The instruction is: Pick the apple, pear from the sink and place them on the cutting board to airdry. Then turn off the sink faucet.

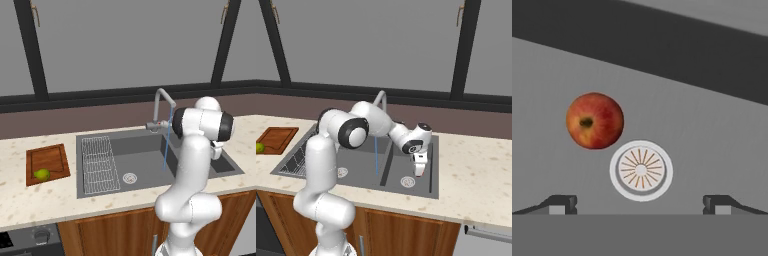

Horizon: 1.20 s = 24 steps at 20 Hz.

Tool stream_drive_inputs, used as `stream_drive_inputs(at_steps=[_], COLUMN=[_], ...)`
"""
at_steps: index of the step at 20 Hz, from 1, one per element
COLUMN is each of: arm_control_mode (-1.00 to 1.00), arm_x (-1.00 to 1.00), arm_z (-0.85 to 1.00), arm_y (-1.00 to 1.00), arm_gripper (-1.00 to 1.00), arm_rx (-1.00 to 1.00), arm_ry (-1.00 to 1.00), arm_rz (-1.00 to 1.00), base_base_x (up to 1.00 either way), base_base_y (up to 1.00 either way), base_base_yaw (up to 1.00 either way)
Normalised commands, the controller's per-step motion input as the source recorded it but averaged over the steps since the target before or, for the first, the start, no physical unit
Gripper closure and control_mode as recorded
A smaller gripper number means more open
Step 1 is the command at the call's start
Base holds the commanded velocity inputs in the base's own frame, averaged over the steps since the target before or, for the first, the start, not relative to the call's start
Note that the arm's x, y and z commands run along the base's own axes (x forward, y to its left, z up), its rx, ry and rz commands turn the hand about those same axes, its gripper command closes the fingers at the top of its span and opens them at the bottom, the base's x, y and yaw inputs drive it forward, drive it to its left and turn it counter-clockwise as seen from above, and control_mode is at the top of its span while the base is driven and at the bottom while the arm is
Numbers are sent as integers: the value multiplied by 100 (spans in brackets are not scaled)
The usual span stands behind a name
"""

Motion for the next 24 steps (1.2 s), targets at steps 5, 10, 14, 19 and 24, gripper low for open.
stream_drive_inputs(at_steps=[5,10,14,19,24], arm_control_mode=[-100,-100,-100,-100,-100], arm_x=[29,27,23,18,15], arm_z=[-15,-20,-19,-16,-19], arm_y=[-7,-13,-18,-18,-11], arm_gripper=[-100,-100,-100,-100,-100], arm_rx=[0,0,0,1,1], arm_ry=[0,0,0,0,0], arm_rz=[0,0,0,0,0], base_base_x=[0,0,0,0,0], base_base_y=[0,0,0,0,0], base_base_yaw=[0,0,0,0,0])
